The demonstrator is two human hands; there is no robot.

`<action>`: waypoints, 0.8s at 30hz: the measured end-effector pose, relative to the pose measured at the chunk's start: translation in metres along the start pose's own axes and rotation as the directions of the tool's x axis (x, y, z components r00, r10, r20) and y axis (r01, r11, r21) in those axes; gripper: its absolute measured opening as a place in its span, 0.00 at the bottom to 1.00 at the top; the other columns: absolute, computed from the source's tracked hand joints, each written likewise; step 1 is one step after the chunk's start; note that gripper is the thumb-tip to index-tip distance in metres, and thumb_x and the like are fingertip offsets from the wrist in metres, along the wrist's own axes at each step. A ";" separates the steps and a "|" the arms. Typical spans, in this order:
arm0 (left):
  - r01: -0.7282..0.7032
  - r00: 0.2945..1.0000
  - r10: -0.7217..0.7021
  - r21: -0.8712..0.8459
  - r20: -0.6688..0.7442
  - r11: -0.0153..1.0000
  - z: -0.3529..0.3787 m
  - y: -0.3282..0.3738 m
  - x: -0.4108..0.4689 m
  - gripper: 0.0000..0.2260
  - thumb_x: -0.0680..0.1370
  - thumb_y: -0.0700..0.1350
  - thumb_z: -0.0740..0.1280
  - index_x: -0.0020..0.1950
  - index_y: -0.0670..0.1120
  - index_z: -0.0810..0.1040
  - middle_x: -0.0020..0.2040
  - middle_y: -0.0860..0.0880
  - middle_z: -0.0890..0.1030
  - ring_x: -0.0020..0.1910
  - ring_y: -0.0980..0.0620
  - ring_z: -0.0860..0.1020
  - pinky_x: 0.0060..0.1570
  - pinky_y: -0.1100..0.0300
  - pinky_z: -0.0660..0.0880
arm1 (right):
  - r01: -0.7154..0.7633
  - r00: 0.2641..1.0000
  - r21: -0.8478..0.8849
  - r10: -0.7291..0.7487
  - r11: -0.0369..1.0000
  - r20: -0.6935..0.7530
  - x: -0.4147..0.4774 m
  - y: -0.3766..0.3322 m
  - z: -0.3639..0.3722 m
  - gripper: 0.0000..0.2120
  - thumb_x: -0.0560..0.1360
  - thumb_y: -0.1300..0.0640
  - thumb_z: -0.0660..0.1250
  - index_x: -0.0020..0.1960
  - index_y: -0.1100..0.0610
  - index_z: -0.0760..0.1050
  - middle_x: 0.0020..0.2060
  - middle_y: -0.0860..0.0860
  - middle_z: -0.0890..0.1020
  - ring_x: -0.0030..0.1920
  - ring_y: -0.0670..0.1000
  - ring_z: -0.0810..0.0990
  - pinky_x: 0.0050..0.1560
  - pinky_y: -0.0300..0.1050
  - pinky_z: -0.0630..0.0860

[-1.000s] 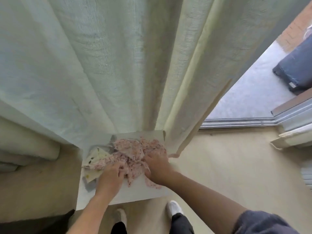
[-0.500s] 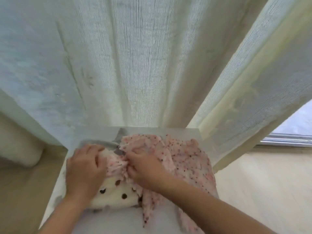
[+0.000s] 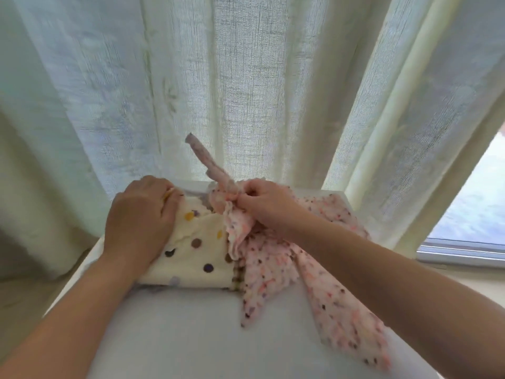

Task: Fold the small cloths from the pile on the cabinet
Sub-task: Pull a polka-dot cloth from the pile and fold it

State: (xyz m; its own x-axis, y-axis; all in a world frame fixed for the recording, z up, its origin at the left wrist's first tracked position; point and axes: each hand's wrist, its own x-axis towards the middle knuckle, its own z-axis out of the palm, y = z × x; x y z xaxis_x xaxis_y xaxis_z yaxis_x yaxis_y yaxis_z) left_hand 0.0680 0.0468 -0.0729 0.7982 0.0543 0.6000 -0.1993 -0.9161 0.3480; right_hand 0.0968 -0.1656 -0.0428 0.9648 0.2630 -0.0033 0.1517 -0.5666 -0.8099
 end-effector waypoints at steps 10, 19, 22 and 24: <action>0.102 0.904 -0.294 -0.511 -0.310 0.853 -0.081 0.057 0.016 0.12 0.83 0.44 0.56 0.39 0.44 0.69 0.31 0.54 0.68 0.30 0.61 0.69 0.32 0.68 0.64 | 0.035 0.996 -0.275 -0.057 0.961 -0.073 -0.037 -0.042 0.022 0.25 0.73 0.56 0.63 0.69 0.46 0.66 0.63 0.51 0.74 0.55 0.50 0.77 0.60 0.50 0.75; 0.242 0.874 -0.470 -0.729 -0.122 0.640 -0.115 0.098 0.019 0.17 0.80 0.45 0.59 0.31 0.49 0.64 0.27 0.54 0.66 0.24 0.62 0.66 0.25 0.70 0.62 | 0.150 0.989 0.402 -0.142 0.903 -0.049 -0.104 -0.100 -0.006 0.13 0.79 0.49 0.60 0.52 0.44 0.83 0.49 0.41 0.84 0.53 0.42 0.81 0.56 0.41 0.75; 0.244 0.878 -0.465 -0.729 -0.113 0.639 -0.111 0.108 0.008 0.15 0.80 0.46 0.60 0.35 0.43 0.71 0.31 0.51 0.70 0.29 0.59 0.67 0.27 0.70 0.64 | 0.199 0.980 0.462 -0.168 0.865 -0.106 -0.117 -0.087 -0.009 0.19 0.73 0.36 0.63 0.52 0.47 0.83 0.53 0.47 0.85 0.57 0.50 0.82 0.64 0.54 0.74; 0.259 0.883 -0.461 -0.730 -0.086 0.633 -0.107 0.117 0.005 0.14 0.81 0.47 0.61 0.40 0.40 0.75 0.34 0.47 0.75 0.32 0.54 0.69 0.29 0.69 0.65 | 0.221 0.975 0.425 -0.197 0.878 -0.099 -0.122 -0.080 -0.011 0.21 0.75 0.37 0.62 0.56 0.51 0.82 0.55 0.49 0.84 0.59 0.51 0.81 0.65 0.55 0.74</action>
State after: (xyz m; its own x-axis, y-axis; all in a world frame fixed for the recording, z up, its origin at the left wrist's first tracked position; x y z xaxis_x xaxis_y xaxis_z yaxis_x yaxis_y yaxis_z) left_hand -0.0124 -0.0173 0.0479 0.7481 0.5041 0.4316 -0.3341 -0.2758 0.9013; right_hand -0.0310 -0.1613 0.0291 0.9322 0.2915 0.2145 0.2547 -0.1076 -0.9610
